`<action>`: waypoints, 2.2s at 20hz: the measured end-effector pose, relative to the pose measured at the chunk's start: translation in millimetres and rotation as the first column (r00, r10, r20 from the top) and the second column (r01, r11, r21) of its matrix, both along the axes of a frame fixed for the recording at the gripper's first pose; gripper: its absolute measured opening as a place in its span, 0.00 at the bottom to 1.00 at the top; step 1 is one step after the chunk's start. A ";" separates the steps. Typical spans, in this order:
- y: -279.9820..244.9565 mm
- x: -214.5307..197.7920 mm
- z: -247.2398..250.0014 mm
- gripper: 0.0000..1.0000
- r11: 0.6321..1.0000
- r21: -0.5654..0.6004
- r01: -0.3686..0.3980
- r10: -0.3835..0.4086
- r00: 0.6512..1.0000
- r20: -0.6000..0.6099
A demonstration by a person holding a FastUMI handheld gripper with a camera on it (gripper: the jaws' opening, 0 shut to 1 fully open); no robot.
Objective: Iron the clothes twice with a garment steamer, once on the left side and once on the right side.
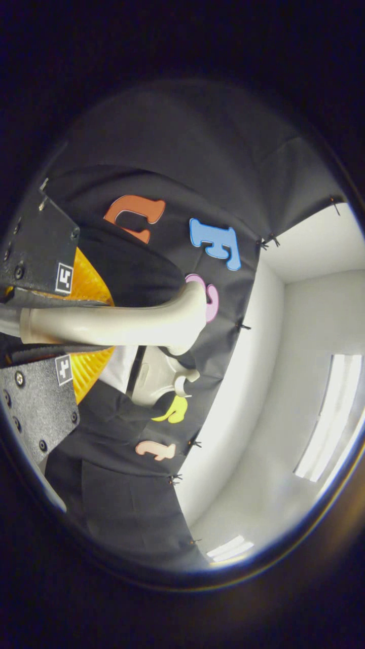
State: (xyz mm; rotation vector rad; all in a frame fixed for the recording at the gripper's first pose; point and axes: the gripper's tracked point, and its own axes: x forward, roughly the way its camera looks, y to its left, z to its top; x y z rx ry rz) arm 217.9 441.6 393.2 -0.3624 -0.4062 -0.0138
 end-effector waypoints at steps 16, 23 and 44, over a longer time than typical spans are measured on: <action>-13.6 -7.8 -83.7 0.30 1.000 -0.003 -0.006 0.006 0.994 -0.108; -19.0 -13.9 -125.2 0.30 1.000 -0.006 -0.009 0.008 0.983 -0.181; -38.7 -23.7 -267.2 0.30 0.998 -0.057 -0.010 -0.014 0.918 -0.396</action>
